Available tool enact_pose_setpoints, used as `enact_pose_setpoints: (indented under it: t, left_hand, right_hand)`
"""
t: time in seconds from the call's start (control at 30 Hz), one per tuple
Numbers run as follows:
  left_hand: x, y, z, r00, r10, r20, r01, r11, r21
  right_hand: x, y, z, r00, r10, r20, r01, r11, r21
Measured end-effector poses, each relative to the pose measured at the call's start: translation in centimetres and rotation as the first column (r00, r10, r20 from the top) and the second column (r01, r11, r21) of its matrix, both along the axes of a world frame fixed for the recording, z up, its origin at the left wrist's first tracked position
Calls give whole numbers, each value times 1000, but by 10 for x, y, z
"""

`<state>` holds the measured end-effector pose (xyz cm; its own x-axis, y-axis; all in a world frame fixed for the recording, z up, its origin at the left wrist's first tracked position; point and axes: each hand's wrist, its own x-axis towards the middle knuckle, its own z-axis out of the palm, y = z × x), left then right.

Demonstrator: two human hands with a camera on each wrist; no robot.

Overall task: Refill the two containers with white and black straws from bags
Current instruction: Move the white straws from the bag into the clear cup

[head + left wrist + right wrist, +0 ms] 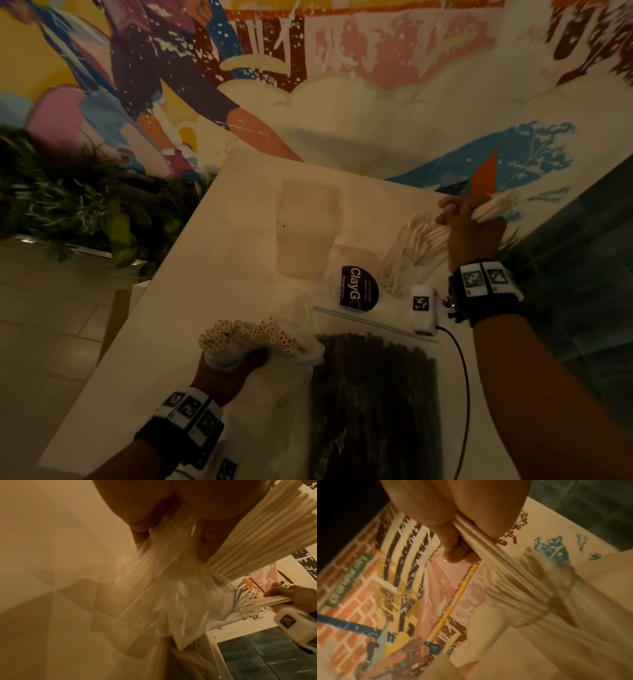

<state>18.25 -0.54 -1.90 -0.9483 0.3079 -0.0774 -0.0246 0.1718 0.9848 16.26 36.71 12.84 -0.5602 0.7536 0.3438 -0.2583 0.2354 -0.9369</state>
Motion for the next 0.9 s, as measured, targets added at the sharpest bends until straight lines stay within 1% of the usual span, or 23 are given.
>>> enact_pose_setpoints:
  t: [0.07, 0.13, 0.2, 0.23, 0.3, 0.37, 0.4, 0.43, 0.47, 0.53, 0.57, 0.6, 0.63, 0.67, 0.7, 0.73, 0.77, 0.8, 0.83, 0.87, 0.9]
  left_hand:
    - [0, 0, -3, 1000, 12, 4, -12, 1000, -7]
    - [0, -1, -6, 1000, 14, 13, -14, 1000, -18]
    - [1, -1, -6, 1000, 17, 20, -17, 1000, -11]
    - [1, -1, -6, 999, 24, 27, -24, 1000, -11]
    - [2, -1, -3, 999, 28, 46, -28, 1000, -4]
    - [1, 1, 0, 998, 21, 60, -22, 1000, 10]
    - [0, 2, 1, 998, 12, 58, -13, 1000, 21]
    - [0, 2, 2, 998, 8, 56, -9, 1000, 23]
    - [0, 2, 3, 999, 0, 48, -1, 1000, 19]
    - [1, 0, 7, 999, -12, 35, 12, 1000, 9]
    - [1, -1, 6, 999, -16, 40, 16, 1000, 5]
    - [0, -2, 2, 999, -20, 40, 20, 1000, 0]
    - [0, -2, 0, 999, -22, 43, 22, 1000, 1]
    - [-1, -2, -1, 999, -21, 34, 21, 1000, 13]
    - [-1, -2, -1, 999, -22, 28, 22, 1000, 18]
    - [-2, -2, -1, 1000, -27, 14, 27, 999, 22]
    - [-2, -3, -1, 1000, -30, 5, 30, 999, 27]
    - [-2, -3, 0, 999, -36, 1, 36, 999, 32]
    - [-1, -3, 0, 999, -45, 3, 44, 998, 35]
    - [-1, -3, 1, 999, -48, -3, 48, 998, 35]
    - [-1, -3, 1, 999, -47, -9, 47, 998, 33]
  right_hand:
    - [0, 2, -11, 989, -70, 133, 64, 997, 44]
    - [2, 6, -18, 946, -178, 271, 131, 974, 185]
    - [4, 11, -24, 924, -245, 294, 182, 957, 226]
    - [4, 15, -28, 899, -295, 325, 218, 943, 252]
    - [2, 19, -37, 817, -391, 424, 250, 903, 349]
    - [3, 18, -41, 718, -424, 552, 248, 897, 367]
    - [4, 18, -43, 685, -439, 582, 242, 890, 386]
    - [5, 18, -44, 698, -449, 558, 234, 879, 415]
    - [6, 16, -42, 743, -467, 480, 248, 858, 450]
    - [9, 15, -37, 828, -500, 254, 323, 795, 514]
    - [10, 15, -34, 849, -500, 172, 343, 768, 541]
    - [10, 14, -30, 859, -493, 140, 337, 749, 570]
    - [8, 16, -32, 863, -482, 149, 308, 737, 601]
    - [6, 17, -34, 862, -467, 197, 253, 733, 632]
    - [4, 17, -36, 850, -445, 283, 167, 737, 655]
    - [3, 17, -40, 810, -422, 407, 61, 752, 657]
    - [3, 16, -45, 744, -401, 535, -48, 766, 641]
    - [3, 16, -50, 674, -402, 619, -127, 763, 633]
    - [3, 15, -53, 635, -417, 650, -159, 753, 639]
    - [3, 14, -54, 633, -434, 641, -153, 742, 653]
    - [3, 13, -53, 674, -451, 586, -106, 726, 680]
